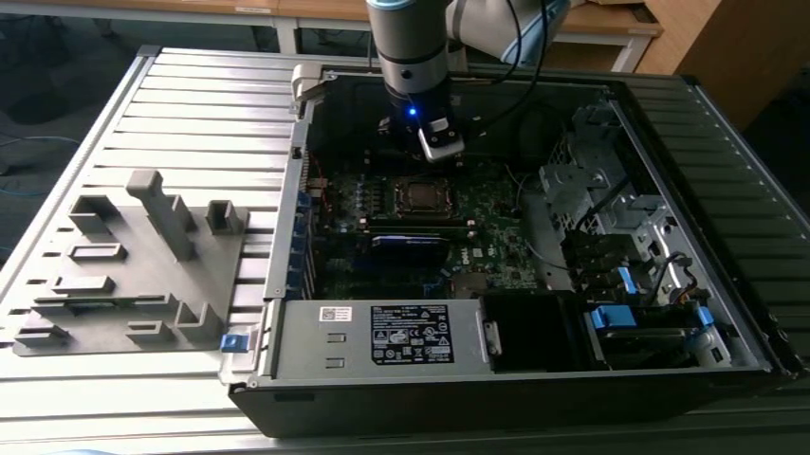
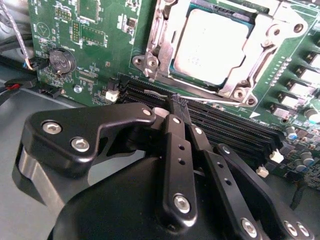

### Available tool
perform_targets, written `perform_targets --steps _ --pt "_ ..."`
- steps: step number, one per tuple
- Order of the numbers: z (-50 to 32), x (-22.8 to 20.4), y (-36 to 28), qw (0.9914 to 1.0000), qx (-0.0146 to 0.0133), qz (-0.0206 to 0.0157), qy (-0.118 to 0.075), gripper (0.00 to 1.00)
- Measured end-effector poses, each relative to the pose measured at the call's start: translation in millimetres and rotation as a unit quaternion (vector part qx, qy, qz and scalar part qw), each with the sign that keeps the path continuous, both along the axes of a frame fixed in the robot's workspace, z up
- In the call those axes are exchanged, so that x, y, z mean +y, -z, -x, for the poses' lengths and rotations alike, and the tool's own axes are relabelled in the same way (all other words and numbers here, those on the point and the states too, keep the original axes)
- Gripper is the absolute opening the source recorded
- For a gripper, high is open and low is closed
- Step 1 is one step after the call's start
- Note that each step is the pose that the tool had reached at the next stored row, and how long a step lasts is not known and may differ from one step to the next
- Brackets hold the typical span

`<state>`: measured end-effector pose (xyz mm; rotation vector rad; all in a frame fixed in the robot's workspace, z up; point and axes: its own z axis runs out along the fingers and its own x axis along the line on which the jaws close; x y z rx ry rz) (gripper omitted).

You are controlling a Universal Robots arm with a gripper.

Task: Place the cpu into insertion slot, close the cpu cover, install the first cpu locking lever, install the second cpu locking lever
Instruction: 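Install the first cpu locking lever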

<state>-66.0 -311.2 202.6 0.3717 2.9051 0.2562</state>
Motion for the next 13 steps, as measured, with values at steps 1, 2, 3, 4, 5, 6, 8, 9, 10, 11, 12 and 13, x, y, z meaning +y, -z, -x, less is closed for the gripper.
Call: perform_targets --steps 1,2,3,4,5,6,8,9,10,11,12,13 --pt "-0.5 0.0 0.1 1.00000 0.0000 0.0000 0.000 0.11" --pt "-0.9 0.0 0.0 1.00000 0.0000 0.0000 0.000 0.11" --pt "-1.5 0.0 0.0 1.00000 0.0000 0.0000 0.000 0.11" --pt "-1.6 0.0 0.0 1.00000 0.0001 0.0001 0.000 0.11" --pt "-1.6 0.0 0.0 1.00000 0.0001 0.0001 0.000 0.11" --pt "-1.6 0.0 0.0 1.00000 0.0001 0.0001 0.000 0.11" --pt "-1.7 0.0 0.1 1.00000 0.0001 0.0001 0.000 0.11" --pt "-1.8 0.0 0.6 1.00000 -0.0004 0.0000 0.000 0.11" --pt "-1.8 0.0 1.1 1.00000 -0.0011 0.0000 0.000 0.11" --pt "-1.7 0.0 1.3 1.00000 -0.0016 0.0001 0.000 0.11" --pt "-1.7 0.0 1.3 1.00000 -0.0016 0.0001 0.000 0.11" --pt "-1.7 -0.1 1.3 1.00000 -0.0016 0.0002 0.000 0.11"
